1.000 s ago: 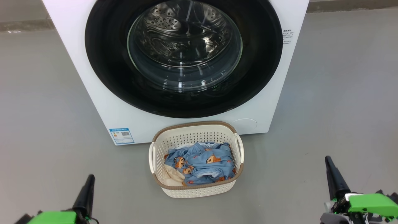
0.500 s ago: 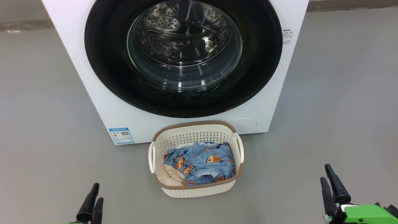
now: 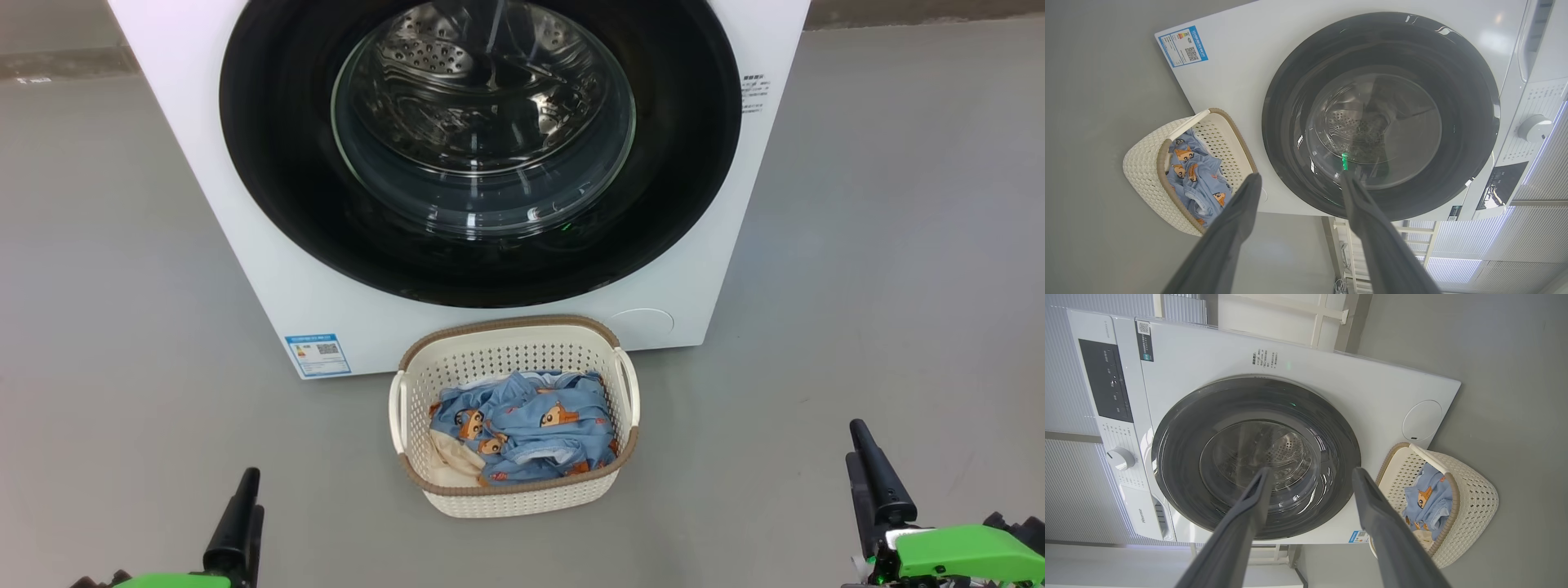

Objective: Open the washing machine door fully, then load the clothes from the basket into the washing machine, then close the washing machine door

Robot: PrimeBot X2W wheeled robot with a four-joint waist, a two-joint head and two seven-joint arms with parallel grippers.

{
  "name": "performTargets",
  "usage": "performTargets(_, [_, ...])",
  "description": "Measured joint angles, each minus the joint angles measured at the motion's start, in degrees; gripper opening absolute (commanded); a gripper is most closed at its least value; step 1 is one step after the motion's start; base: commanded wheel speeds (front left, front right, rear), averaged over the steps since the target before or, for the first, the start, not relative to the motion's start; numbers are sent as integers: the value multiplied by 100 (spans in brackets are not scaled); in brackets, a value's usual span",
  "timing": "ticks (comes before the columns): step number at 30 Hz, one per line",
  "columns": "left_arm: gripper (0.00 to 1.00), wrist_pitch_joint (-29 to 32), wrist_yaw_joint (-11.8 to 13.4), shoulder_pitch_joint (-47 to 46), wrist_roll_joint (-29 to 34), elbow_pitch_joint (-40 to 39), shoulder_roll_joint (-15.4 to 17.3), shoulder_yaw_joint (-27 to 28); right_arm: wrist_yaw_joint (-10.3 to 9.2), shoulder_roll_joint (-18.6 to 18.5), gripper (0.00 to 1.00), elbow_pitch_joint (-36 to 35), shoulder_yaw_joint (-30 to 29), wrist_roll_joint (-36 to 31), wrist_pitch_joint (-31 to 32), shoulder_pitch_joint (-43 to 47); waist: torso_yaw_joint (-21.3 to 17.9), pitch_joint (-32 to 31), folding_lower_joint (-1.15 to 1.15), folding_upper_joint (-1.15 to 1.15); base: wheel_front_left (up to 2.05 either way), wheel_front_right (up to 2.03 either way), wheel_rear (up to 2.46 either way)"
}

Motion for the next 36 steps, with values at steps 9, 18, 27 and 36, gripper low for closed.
performTargets(9, [100, -145, 0, -36, 471, -56, 54, -89, 0, -141, 100, -53, 97, -553, -160, -126, -4, 3, 0, 0, 0, 0, 0])
performTargets(18, [100, -301, 0, -118, 1135, -151, 140, -220, 0, -211, 100, -85, 243, -1287, -303, -129, -11, 5, 0, 0, 0, 0, 0])
performTargets(27, [100, -445, 0, -129, 1887, -163, 278, -423, 0, -318, 100, -177, 338, -2170, -453, -138, -20, 8, 0, 0, 0, 0, 0])
performTargets(36, [100, -587, -1, -130, 2776, -171, 413, -547, 0, -403, 100, -236, 458, -3051, -599, -220, -20, 2, 0, 0, 0, 0, 0])
